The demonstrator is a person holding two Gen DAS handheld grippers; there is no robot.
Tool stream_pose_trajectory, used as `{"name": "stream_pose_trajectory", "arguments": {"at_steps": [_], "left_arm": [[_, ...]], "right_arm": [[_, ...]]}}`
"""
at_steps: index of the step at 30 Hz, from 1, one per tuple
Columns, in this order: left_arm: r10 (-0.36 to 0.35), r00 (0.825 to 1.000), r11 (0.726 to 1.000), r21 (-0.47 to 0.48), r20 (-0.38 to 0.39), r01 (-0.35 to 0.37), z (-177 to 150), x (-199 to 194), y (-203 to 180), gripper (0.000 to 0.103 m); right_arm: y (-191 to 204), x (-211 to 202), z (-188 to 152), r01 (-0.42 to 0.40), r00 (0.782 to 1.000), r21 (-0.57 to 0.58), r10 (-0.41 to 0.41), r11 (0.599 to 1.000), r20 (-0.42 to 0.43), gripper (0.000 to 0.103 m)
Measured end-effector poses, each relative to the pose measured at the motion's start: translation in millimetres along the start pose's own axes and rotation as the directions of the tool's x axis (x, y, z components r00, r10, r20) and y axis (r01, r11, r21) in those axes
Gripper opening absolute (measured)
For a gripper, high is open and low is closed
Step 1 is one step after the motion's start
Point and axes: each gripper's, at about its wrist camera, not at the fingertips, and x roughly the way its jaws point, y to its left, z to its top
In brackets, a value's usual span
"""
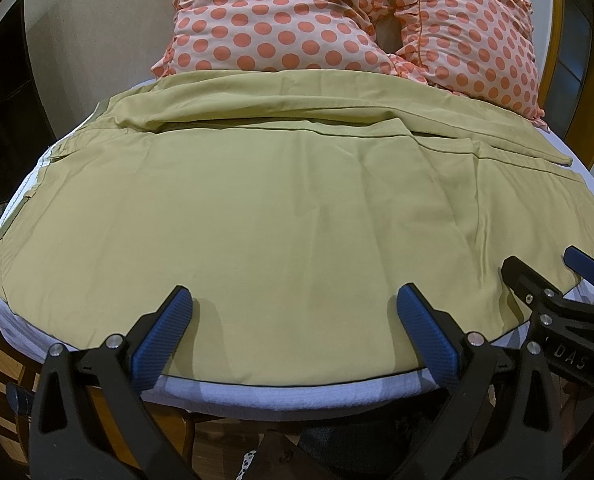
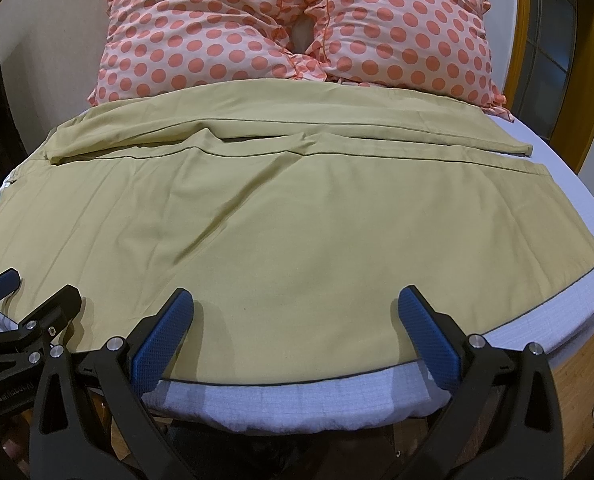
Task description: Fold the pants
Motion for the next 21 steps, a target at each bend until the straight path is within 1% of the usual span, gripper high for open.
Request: {"name": "stream_pose_trajectory", "arguments": {"at_steps": [2, 4, 5, 6, 7, 8, 10, 11, 12, 13, 14, 15, 16, 18, 20, 21], "left_arm": [[0.001, 1.000, 1.000, 0.001, 0.010, -0.001, -0.2, 0.1, -0.1, 0.101], [-0.001, 0.999, 1.000, 0.009, 0.043, 0.000, -5.9, -4.1, 1.5, 0.101], [-0.002, 0.998, 1.000, 0.012, 0.060, 0.001, -8.3, -4.4, 1.3, 0.101], [-0.002, 0.998, 1.000, 0.022, 0.070, 0.001, -9.2, -5.0, 1.5, 0.101], [0.001, 0.998, 1.000, 0.031, 0.070, -0.004, -8.0, -5.0, 0.7, 0.101], [0.016, 0.997, 0.999, 0.038, 0.069, -0.018, -5.4, -6.2, 0.5, 0.101], [0.054, 0.992, 0.998, 0.030, 0.110, -0.058, 4.5, -10.5, 5.6, 0.101], [0.051, 0.991, 0.998, 0.019, 0.125, -0.054, 8.3, -13.2, 9.2, 0.101], [0.036, 0.990, 0.999, 0.001, 0.138, -0.036, 13.9, -15.7, 13.7, 0.101], [0.016, 0.989, 1.000, -0.019, 0.145, -0.013, 20.4, -16.8, 18.4, 0.101], [-0.005, 0.989, 0.999, -0.041, 0.147, 0.011, 27.6, -16.4, 23.3, 0.101], [-0.017, 0.989, 0.998, -0.053, 0.147, 0.025, 32.1, -15.4, 25.9, 0.101], [-0.032, 0.989, 0.997, -0.064, 0.144, 0.041, 37.0, -13.3, 28.4, 0.101], [-0.047, 0.989, 0.996, -0.072, 0.139, 0.058, 42.6, -9.4, 30.7, 0.101], [-0.053, 0.989, 0.996, -0.070, 0.140, 0.063, 48.7, -3.9, 31.7, 0.101], [-0.050, 0.989, 0.996, -0.070, 0.141, 0.060, 47.2, -5.0, 31.5, 0.101]], "right_arm": [[-1.1, -0.4, 0.6, -0.003, 1.000, -0.003, 0.003, 1.000, 0.020, 0.102], [-2.2, -1.9, -4.3, -0.016, 0.999, -0.017, 0.017, 1.000, 0.046, 0.102], [-4.2, 0.8, -1.7, -0.044, 0.998, -0.041, 0.046, 0.998, 0.032, 0.102], [-8.9, 4.9, 5.8, -0.069, 0.998, -0.057, 0.069, 0.996, -0.002, 0.102], [-15.4, 6.2, 14.8, -0.073, 0.997, -0.056, 0.073, 0.996, -0.012, 0.102], [-29.0, 4.1, 31.1, -0.055, 0.998, -0.030, 0.055, 0.998, 0.005, 0.102], [-57.2, -4.9, 64.8, -0.001, 0.997, 0.036, -0.001, 0.999, 0.077, 0.102], [-76.3, -6.8, 90.6, 0.036, 0.992, 0.082, -0.046, 0.996, 0.119, 0.102], [-91.7, -3.5, 113.3, 0.080, 0.986, 0.123, -0.096, 0.989, 0.134, 0.102], [-108.3, 6.5, 138.2, 0.124, 0.981, 0.168, -0.146, 0.978, 0.125, 0.102], [-120.2, 17.2, 154.5, 0.142, 0.980, 0.203, -0.167, 0.969, 0.109, 0.102], [-137.7, 36.8, 178.1, 0.161, 0.980, 0.260, -0.185, 0.952, 0.074, 0.102], [-149.0, 51.8, 192.0, 0.177, 0.979, 0.299, -0.199, 0.938, 0.046, 0.101], [-181.5, 107.4, 232.1, 0.231, 0.972, 0.411, -0.229, 0.882, -0.055, 0.093], [-204.6, 153.8, 252.5, 0.290, 0.957, 0.465, -0.247, 0.837, -0.152, 0.083], [-214.0, 175.2, 260.6, 0.315, 0.949, 0.484, -0.252, 0.816, -0.191, 0.082]]}}
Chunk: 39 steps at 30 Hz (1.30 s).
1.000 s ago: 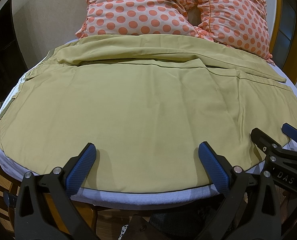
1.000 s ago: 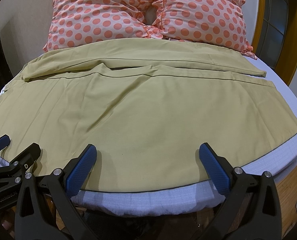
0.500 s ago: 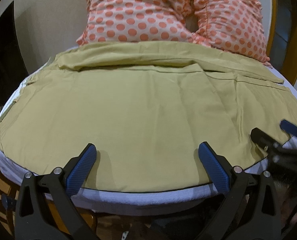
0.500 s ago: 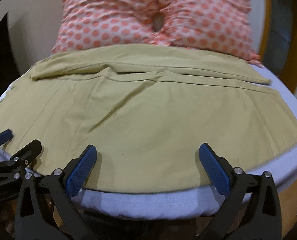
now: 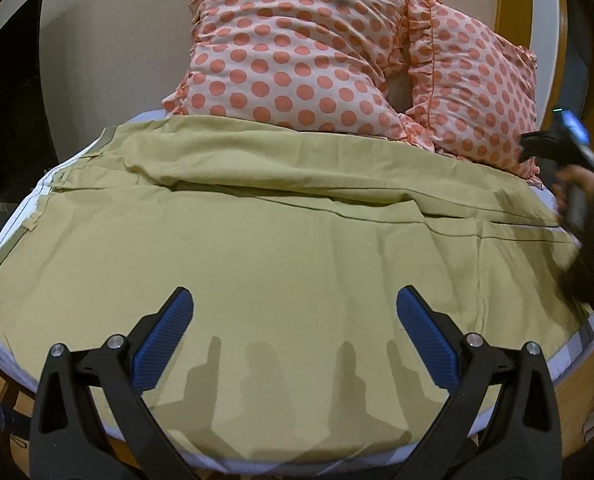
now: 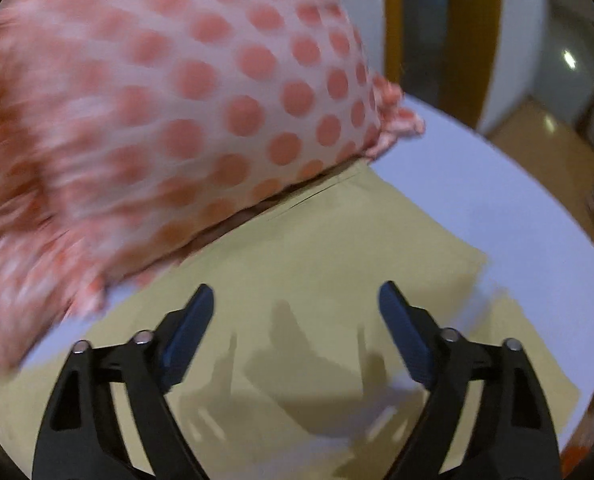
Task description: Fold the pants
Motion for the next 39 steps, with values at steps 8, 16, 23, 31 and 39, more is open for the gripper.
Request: {"name": "stream_pose_trajectory", "arguments": {"at_steps": [8, 16, 23, 31, 39], "left_arm": [[0.029, 0.999, 0.999, 0.023, 0.022, -0.029, 9.2, 13.5, 5.9, 0.101], [0.000, 1.000, 1.000, 0.027, -0.011, 0.000, 4.4, 27.3, 1.9, 0.101], [0.021, 1.000, 1.000, -0.016, -0.005, -0.021, 2.3, 14.5, 11.2, 0.101], [0.004, 0.999, 0.996, -0.090, 0.049, 0.000, -0.2, -9.8, 34.6, 0.101], [-0.106, 0.988, 0.983, -0.138, 0.113, 0.122, 21.2, -19.7, 57.3, 0.101]], "right_arm": [[26.3, 100.7, 52.0, 0.174, 0.983, 0.144, -0.162, 0.974, -0.088, 0.081], [19.5, 105.3, 35.3, 0.157, 0.986, 0.042, -0.159, 0.987, 0.057, 0.027], [-38.6, 100.0, 27.3, -0.132, 0.988, 0.215, 0.112, 0.968, 0.103, 0.005], [-155.5, -1.9, -23.0, -0.556, 0.825, 0.262, 0.485, 0.789, 0.290, 0.004], [-209.9, -48.1, -145.2, -0.533, 0.833, 0.411, 0.544, 0.739, 0.100, 0.011]]}}
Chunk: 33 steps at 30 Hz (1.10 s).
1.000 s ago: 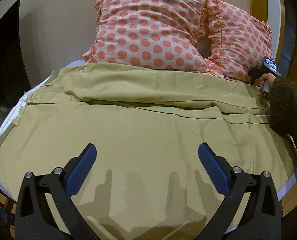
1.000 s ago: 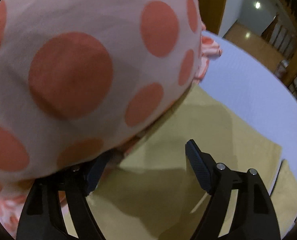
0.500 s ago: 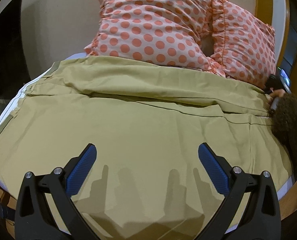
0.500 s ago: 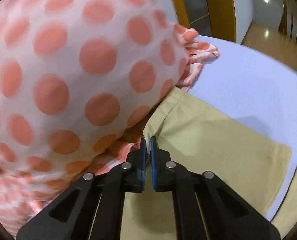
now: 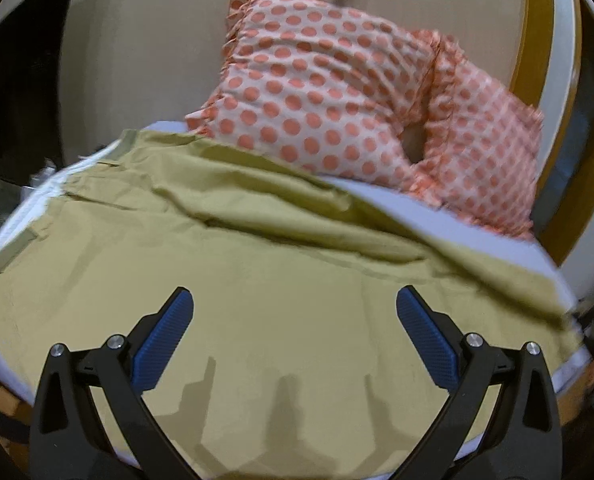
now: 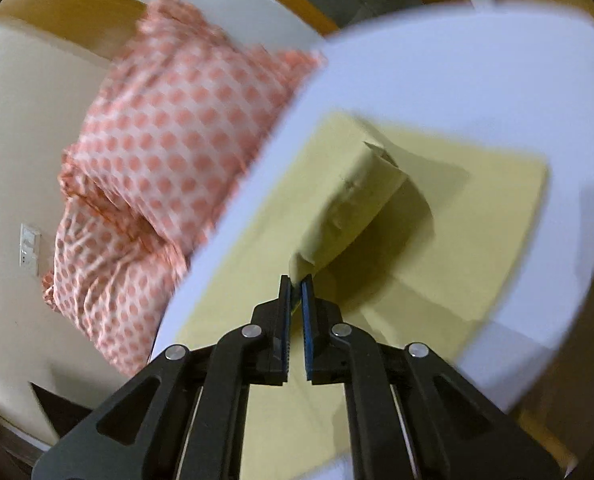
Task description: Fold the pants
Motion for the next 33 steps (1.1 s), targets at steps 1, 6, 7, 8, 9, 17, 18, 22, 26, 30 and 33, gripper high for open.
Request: {"name": "stream_pose_trajectory", "arguments": {"at_steps": [1, 6, 7, 8, 9, 17, 18, 22, 26, 30, 33], "left_arm": [[-0.038, 0.999, 0.999, -0.020, -0.002, 0.038, 4.1, 1.2, 2.5, 0.101], [-0.114, 0.993, 0.984, -0.138, -0.016, 0.111, 25.1, 10.7, 19.2, 0.101], [-0.113, 0.994, 0.983, -0.151, -0.016, 0.109, 29.3, 13.1, 22.5, 0.101], [-0.110, 0.994, 0.981, -0.165, -0.018, 0.105, 36.0, 18.0, 25.5, 0.101], [-0.111, 0.994, 0.979, -0.173, -0.015, 0.107, 41.1, 21.7, 28.5, 0.101], [-0.089, 0.990, 0.980, -0.188, -0.114, 0.066, 98.5, 95.7, 41.2, 0.101], [-0.083, 0.984, 0.979, -0.197, -0.160, 0.051, 104.8, 112.3, 42.1, 0.101], [-0.050, 0.962, 0.975, -0.223, -0.268, -0.011, 116.4, 160.2, 42.9, 0.096], [0.038, 0.936, 0.975, -0.192, -0.350, -0.111, 127.6, 188.9, 42.2, 0.082], [0.165, 0.911, 0.963, -0.138, -0.377, -0.231, 150.2, 199.3, 46.6, 0.082], [0.235, 0.894, 0.945, -0.123, -0.381, -0.302, 163.3, 206.9, 51.1, 0.082]], "right_arm": [[-6.8, 0.8, 0.6, -0.002, 1.000, 0.025, 0.002, 1.000, -0.016, 0.025], [-8.5, 9.3, 0.4, -0.003, 1.000, 0.028, 0.003, 1.000, 0.006, 0.064], [-12.1, 2.2, -6.6, -0.006, 1.000, 0.027, 0.005, 1.000, 0.010, 0.063], [-10.3, 6.8, -3.8, 0.001, 1.000, 0.015, -0.002, 1.000, 0.021, 0.045], [-8.6, 12.9, -0.1, -0.003, 0.999, -0.015, 0.004, 1.000, 0.033, 0.023], [-21.7, -33.0, 10.6, -0.141, 0.970, -0.068, 0.151, 0.988, 0.188, 0.002], [-23.3, -36.8, 10.3, -0.145, 0.969, -0.062, 0.154, 0.987, 0.193, 0.002], [-26.5, -47.1, 7.8, -0.152, 0.965, -0.064, 0.162, 0.986, 0.206, 0.002], [-22.4, -47.7, 7.0, -0.139, 0.967, -0.082, 0.154, 0.987, 0.205, 0.002], [-18.5, -44.2, 6.0, -0.122, 0.969, -0.103, 0.141, 0.987, 0.204, 0.003], [-21.0, -37.3, 6.0, -0.106, 0.973, -0.100, 0.124, 0.989, 0.195, 0.003]]}}
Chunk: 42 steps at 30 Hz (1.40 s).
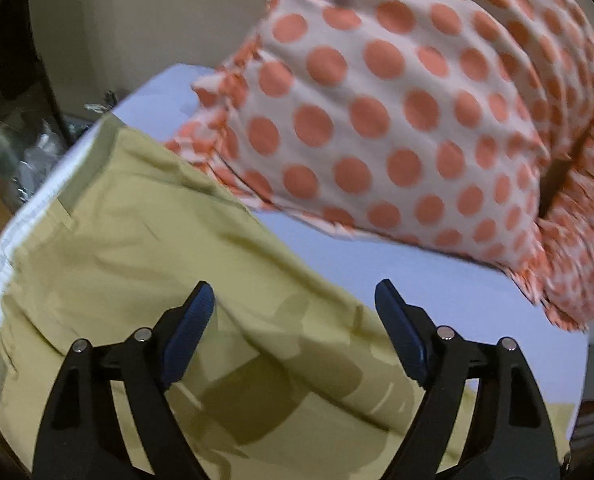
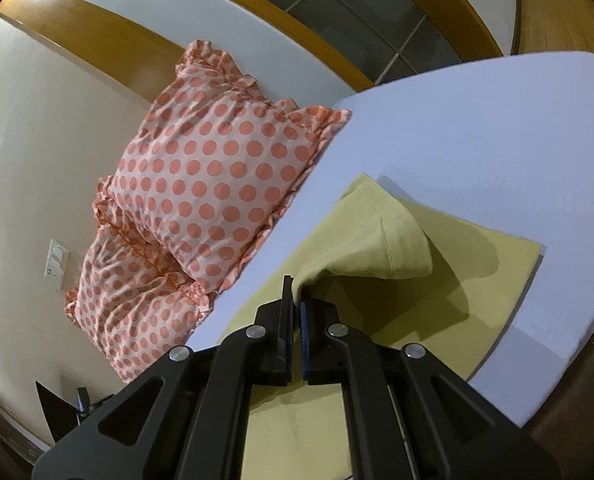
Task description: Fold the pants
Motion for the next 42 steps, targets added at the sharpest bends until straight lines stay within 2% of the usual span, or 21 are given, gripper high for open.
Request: {"name": "stream_pose_trajectory", "arguments": {"at_steps": [2, 3, 5, 10, 11, 12, 13, 14, 15, 17, 20, 21, 24, 27, 29, 31, 33, 35, 36, 38, 42], "left_arm": [[0.029, 0.999, 1.000, 0.013, -0.026, -0.029, 7.5, 10.9, -3.7, 0.082], [0.055, 0.995, 0.998, 0.022, -0.082, -0.053, 9.8, 25.1, -5.9, 0.082], [0.102, 0.986, 0.994, 0.038, -0.135, -0.098, 11.2, 42.0, -9.1, 0.079], [0.201, 0.964, 0.979, 0.071, -0.172, -0.191, 12.7, 72.5, -21.3, 0.077], [0.210, 0.966, 0.977, 0.077, -0.153, -0.200, 13.3, 73.0, -25.2, 0.068], [0.209, 0.968, 0.976, 0.085, -0.138, -0.198, 13.5, 72.0, -28.9, 0.065], [0.199, 0.971, 0.977, 0.100, -0.134, -0.186, 13.4, 70.6, -32.6, 0.047], [0.180, 0.975, 0.980, 0.109, -0.130, -0.166, 13.2, 68.9, -35.0, 0.024], [0.177, 0.976, 0.981, 0.107, -0.128, -0.164, 12.3, 66.3, -34.3, 0.019], [0.115, 0.987, 0.992, 0.063, -0.111, -0.108, 8.9, 56.7, -24.2, 0.005], [0.028, 0.998, 1.000, 0.002, -0.063, -0.028, -0.9, 35.4, -3.2, 0.003], [-0.007, 1.000, 1.000, -0.015, -0.021, 0.007, -6.8, 19.3, 4.7, 0.003], [-0.088, 0.993, 0.995, -0.035, 0.083, 0.091, -25.6, -30.3, 25.0, 0.002], [-0.184, 0.969, 0.980, -0.044, 0.163, 0.194, -55.6, -78.5, 44.5, 0.002], [-0.260, 0.937, 0.959, -0.051, 0.233, 0.279, -90.4, -120.3, 69.2, 0.002], [-0.283, 0.913, 0.950, -0.046, 0.295, 0.310, -129.1, -147.2, 87.0, 0.002], [-0.284, 0.903, 0.943, -0.075, 0.322, 0.324, -177.0, -162.6, 108.6, 0.002], [-0.288, 0.907, 0.934, -0.117, 0.308, 0.337, -208.8, -156.8, 124.4, 0.003], [-0.272, 0.920, 0.933, -0.156, 0.283, 0.324, -228.4, -148.1, 135.2, 0.003], [-0.264, 0.929, 0.923, -0.210, 0.259, 0.321, -250.9, -134.2, 148.7, 0.003], [-0.257, 0.919, 0.921, -0.215, 0.298, 0.326, -273.7, -132.2, 155.3, 0.003]], "right_arm": [[-5.4, 4.6, -1.2, 0.009, 1.000, 0.012, -0.009, 1.000, -0.010, 0.003], [-7.2, 5.8, -1.5, 0.011, 1.000, 0.017, -0.011, 1.000, -0.013, 0.003], [-9.6, 7.5, -1.6, 0.012, 1.000, 0.020, -0.012, 1.000, -0.018, 0.003], [-9.4, 9.9, -1.9, 0.010, 1.000, 0.014, -0.010, 1.000, -0.025, 0.003], [-9.2, 10.3, -2.0, 0.014, 1.000, 0.009, -0.014, 1.000, -0.024, 0.003], [-9.7, 10.6, -2.0, 0.015, 1.000, 0.008, -0.014, 1.000, -0.024, 0.003], [-11.4, 11.0, -2.0, 0.011, 1.000, 0.015, -0.011, 1.000, -0.025, 0.003], [-10.8, 10.4, -1.8, 0.010, 1.000, 0.013, -0.010, 1.000, -0.026, 0.003], [-11.6, 10.8, -2.0, 0.005, 1.000, 0.018, -0.004, 1.000, -0.028, 0.003], [-11.1, 10.7, -2.6, -0.006, 1.000, 0.020, 0.007, 1.000, -0.030, 0.003], [-8.1, 8.5, -2.4, -0.021, 0.999, 0.016, 0.022, 1.000, -0.028, 0.003], [-7.3, 7.3, -2.1, -0.027, 0.999, 0.016, 0.028, 1.000, -0.026, 0.003], [-4.1, 2.9, -1.6, -0.033, 0.999, 0.008, 0.033, 0.999, -0.014, 0.003], [-5.6, -2.7, -0.6, -0.039, 0.999, 0.019, 0.039, 0.999, -0.003, 0.003], [-8.2, -10.3, 0.1, -0.032, 0.999, 0.019, 0.031, 0.999, 0.013, 0.003], [-12.3, -15.8, 1.9, -0.017, 0.999, 0.019, 0.016, 1.000, 0.029, 0.003], [-18.5, -19.1, 4.8, 0.004, 0.999, 0.024, -0.005, 1.000, 0.039, 0.003], [-22.3, -18.2, 5.7, 0.026, 0.999, 0.022, -0.027, 0.999, 0.035, 0.003], [-22.9, -16.2, 5.3, 0.036, 0.999, 0.019, -0.037, 0.999, 0.031, 0.003], [-23.3, -11.3, 3.6, 0.054, 0.998, 0.014, -0.054, 0.998, 0.021, 0.003], [-20.9, -12.0, 0.9, 0.071, 0.997, -0.002, -0.071, 0.997, 0.019, 0.003]]}}
